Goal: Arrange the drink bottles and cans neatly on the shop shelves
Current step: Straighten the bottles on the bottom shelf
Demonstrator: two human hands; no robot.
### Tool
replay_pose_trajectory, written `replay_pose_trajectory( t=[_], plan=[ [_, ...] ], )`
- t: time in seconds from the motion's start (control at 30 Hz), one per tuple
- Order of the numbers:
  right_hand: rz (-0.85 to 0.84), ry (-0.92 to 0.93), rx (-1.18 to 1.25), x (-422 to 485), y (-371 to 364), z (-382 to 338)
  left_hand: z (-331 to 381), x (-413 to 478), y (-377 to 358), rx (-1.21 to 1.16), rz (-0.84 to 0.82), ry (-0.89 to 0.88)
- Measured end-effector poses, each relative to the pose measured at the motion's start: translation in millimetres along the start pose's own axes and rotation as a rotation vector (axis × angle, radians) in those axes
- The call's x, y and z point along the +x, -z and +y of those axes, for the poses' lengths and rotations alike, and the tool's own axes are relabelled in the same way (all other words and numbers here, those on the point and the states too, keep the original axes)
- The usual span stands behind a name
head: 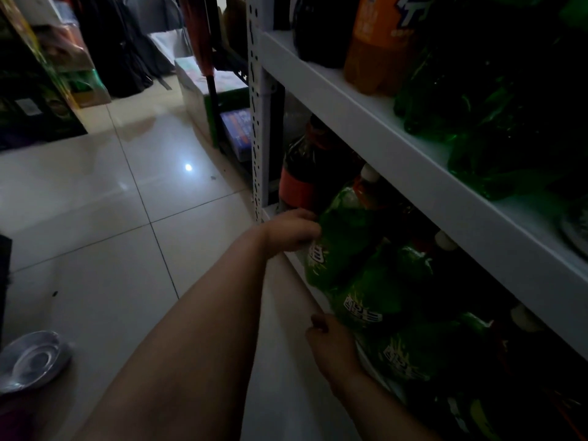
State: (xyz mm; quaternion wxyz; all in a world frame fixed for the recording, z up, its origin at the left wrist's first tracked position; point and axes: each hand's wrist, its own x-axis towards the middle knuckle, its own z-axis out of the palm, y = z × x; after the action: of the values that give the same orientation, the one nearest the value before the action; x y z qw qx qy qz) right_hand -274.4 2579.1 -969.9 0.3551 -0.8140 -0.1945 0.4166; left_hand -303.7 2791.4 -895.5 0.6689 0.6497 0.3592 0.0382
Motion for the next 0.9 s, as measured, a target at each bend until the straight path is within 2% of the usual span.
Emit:
replay_pose_trajectory(
  t=[0.03, 0.13, 0.17, 0.2, 0.27, 0.37, 0.43, 0.5, 0.53, 0.6, 0.67, 0.73, 0.83, 0.9],
  plan=[
    [0.006, 0.029, -0.004, -1.3, -0.3, -4.9, -2.3, -1.5, 11.5, -0.006, 0.126, 0.009],
    [0.026, 0.123, 0.011, 0.6, 2.1, -25.5, 2.7, 0.0, 40.9, 0.109, 0.706, -0.1],
    [0.04, 0.155, 0.022, 1.6, 2.9, -33.8, 12.1, 2.1, 45.8, 0.13, 0.839, -0.186],
    [0.06, 0.176, 0.035, 2.4, 3.1, -41.8, 25.9, 4.8, 49.1, 0.143, 0.887, -0.278],
    [0.103, 0.211, 0.077, 3.1, 2.0, -57.3, 60.2, 12.8, 52.6, 0.258, 0.824, -0.401],
    [0.135, 0.274, 0.109, 5.9, -3.0, -80.5, 94.4, 28.0, 34.3, 0.508, 0.647, -0.405],
    [0.125, 0.306, 0.107, 10.4, -6.5, -94.5, 94.9, 39.0, 16.1, 0.563, 0.714, -0.387],
    [0.105, 0.333, 0.138, 13.4, -9.0, -105.9, 90.0, 42.8, 11.6, 0.479, 0.856, -0.391],
    [0.105, 0.344, 0.14, 14.5, -9.3, -110.5, 88.5, 43.0, 16.1, 0.453, 0.859, -0.412],
    [0.11, 0.361, 0.107, 15.9, -9.0, -118.9, 87.6, 40.7, 34.3, 0.401, 0.714, -0.461],
    [0.094, 0.352, 0.084, 17.4, -8.7, -129.2, 86.3, 31.8, 50.3, 0.307, 0.483, -0.476],
    [0.061, 0.319, 0.095, 19.3, -9.7, -141.7, 80.4, 28.4, 59.0, 0.366, 0.342, -0.439],
    [0.045, 0.252, 0.101, 21.4, -15.9, -156.5, 73.7, 27.6, 61.8, 0.567, 0.348, -0.307],
    [0.05, 0.218, 0.104, 23.7, -19.9, -158.2, 77.3, 25.1, 63.8, 0.582, 0.361, -0.35]
  ],
)
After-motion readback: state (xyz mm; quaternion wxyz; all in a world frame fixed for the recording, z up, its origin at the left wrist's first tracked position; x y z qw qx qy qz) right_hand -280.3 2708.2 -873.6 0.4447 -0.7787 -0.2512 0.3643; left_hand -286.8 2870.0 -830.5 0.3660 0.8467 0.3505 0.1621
